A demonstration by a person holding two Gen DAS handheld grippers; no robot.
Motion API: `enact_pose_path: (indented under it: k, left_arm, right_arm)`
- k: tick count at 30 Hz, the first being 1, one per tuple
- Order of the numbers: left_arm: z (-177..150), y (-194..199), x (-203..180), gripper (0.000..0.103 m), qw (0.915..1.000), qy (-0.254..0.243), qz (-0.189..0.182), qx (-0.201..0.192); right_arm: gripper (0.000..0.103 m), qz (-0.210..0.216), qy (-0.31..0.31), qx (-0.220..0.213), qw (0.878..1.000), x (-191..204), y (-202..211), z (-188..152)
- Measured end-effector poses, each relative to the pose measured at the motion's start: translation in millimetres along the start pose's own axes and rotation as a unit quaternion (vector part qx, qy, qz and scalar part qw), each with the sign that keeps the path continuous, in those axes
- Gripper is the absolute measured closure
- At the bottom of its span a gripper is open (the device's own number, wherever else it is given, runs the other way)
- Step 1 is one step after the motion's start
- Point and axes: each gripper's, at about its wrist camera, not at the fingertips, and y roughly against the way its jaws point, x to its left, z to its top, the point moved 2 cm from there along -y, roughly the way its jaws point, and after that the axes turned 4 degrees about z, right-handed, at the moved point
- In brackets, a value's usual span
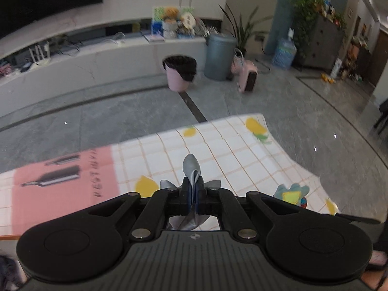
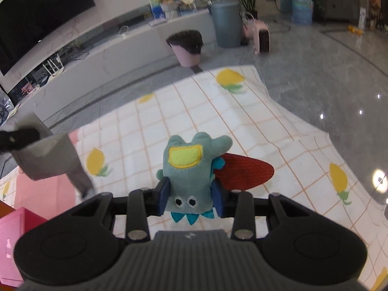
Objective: Organize soft objects
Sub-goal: 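Carry the grey plush left and teal plush right into the white box, release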
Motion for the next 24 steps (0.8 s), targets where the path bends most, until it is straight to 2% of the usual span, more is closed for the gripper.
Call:
enact_pose_path:
  k: [5,7,11,13,15,19,22,24]
  left_arm:
    - [12.8,57.1,20.5,0.1,0.9992,0.011,0.015,-0.037]
    - [13.1,80.3,28.2,0.1,0.9982,0.004,0.028,-0.052]
    - [3.6,122.0,46.4,0.1,0.9948,-0.012,0.073,-0.071]
    - [-4.9,143.9,60.7,0.1,0.9934,-0.017,0.084,-0.076]
    - [-15.3,165.4,73.8,0.1,0.9888,-0.035,0.111,-0.094]
    - [-39.4,197.3,104.9,0.1,0.984,-0.024,0.147,-0.098]
    - [-60.0,209.3,135.2,0.1,0.9816,0.002,0.161,-0.103]
    - [-77.6,208.6,155.1,0.1,0.9803,0.022,0.165,-0.107]
  right_arm:
    - [0.066,0.019,0.041,-0.027,0.999,44.6,22.4,-1.3]
    - [0.066,0.044,0.038,-0.037,0.998,59.9,37.9,3.3]
    - [0.066,0.096,0.054,-0.095,0.989,93.8,88.0,12.9]
    - [0.066,0.091,0.087,-0.122,0.984,115.5,113.3,10.1]
    - [0.066,0.084,0.129,-0.155,0.976,139.1,136.3,1.8]
    - [0.066,0.127,0.173,-0.182,0.96,185.9,167.5,-17.7]
    - [0.066,0.19,0.214,-0.175,0.942,229.3,180.4,-40.1]
    - [0.066,0.238,0.255,-0.145,0.926,259.4,182.4,-58.4]
